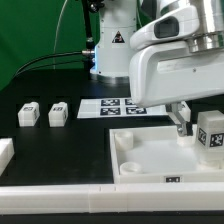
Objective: Assemble one leg
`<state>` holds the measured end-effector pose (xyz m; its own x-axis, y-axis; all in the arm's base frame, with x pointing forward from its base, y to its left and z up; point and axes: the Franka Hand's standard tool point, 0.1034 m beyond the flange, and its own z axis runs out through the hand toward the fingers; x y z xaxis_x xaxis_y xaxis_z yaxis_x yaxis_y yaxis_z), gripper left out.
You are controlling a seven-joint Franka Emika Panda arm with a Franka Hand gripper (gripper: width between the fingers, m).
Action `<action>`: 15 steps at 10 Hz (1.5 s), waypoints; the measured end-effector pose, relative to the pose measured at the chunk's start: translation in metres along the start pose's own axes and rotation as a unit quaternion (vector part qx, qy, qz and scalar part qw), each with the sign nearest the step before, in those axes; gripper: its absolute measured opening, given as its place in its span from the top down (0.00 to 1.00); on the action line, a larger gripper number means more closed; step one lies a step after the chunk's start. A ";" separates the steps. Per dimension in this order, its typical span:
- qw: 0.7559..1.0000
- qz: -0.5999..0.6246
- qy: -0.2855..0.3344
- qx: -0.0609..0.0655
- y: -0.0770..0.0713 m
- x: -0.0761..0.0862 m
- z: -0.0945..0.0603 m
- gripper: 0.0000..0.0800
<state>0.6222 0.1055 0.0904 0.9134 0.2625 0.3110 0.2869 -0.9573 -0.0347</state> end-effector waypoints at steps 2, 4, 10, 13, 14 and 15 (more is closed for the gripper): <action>0.993 0.010 -0.116 0.027 -0.005 -0.008 0.000 0.19; 0.987 0.012 -0.157 0.039 -0.011 -0.004 0.001 0.19; 0.988 0.008 -0.148 0.037 -0.013 -0.010 0.006 0.42; 0.988 0.013 -0.148 0.036 -0.012 -0.010 0.006 0.64; 0.988 0.030 -0.149 0.033 -0.012 -0.010 0.006 0.64; 0.988 0.029 -0.149 0.034 -0.012 -0.010 0.006 0.64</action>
Offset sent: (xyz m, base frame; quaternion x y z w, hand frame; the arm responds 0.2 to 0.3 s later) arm -0.0016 0.0019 0.0002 -0.0028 -0.1725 0.0026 0.9850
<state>0.6112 0.1149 0.0822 0.9705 0.2405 0.0143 0.2406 -0.9643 -0.1102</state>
